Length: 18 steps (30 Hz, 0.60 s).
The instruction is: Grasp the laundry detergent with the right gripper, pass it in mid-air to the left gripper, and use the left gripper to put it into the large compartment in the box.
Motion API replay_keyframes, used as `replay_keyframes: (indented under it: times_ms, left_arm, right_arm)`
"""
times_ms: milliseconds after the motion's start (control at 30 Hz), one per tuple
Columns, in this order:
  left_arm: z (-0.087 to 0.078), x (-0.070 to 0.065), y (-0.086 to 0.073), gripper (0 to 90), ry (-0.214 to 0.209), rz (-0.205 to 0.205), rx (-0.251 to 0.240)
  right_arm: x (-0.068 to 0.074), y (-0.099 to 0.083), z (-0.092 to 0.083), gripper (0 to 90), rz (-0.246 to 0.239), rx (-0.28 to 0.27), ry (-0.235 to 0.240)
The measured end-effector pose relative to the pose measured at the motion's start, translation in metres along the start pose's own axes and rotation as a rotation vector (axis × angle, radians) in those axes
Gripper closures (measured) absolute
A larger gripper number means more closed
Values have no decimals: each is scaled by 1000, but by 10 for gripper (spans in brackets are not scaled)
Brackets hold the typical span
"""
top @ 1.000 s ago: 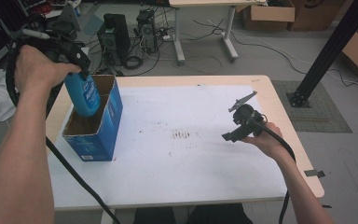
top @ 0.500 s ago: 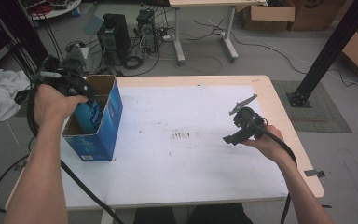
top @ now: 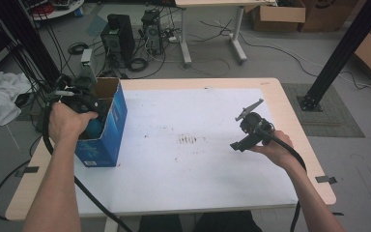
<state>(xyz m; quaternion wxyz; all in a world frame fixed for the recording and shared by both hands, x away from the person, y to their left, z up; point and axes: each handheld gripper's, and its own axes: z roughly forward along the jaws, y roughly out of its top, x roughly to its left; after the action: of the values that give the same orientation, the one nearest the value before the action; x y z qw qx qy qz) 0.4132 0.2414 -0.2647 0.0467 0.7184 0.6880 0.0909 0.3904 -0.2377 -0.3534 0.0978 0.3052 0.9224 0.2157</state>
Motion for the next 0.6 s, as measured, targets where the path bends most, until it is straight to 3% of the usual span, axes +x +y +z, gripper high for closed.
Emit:
replay_keyframes:
  times_ms: [500,600]
  left_arm:
    - [21,2,-7,386,6,-20,13]
    - [21,3,-8,386,-1,-31,-5]
  right_arm:
    - [1,-4,-1,190,2,5,-2]
    - [0,-4,-1,190,2,6,-3]
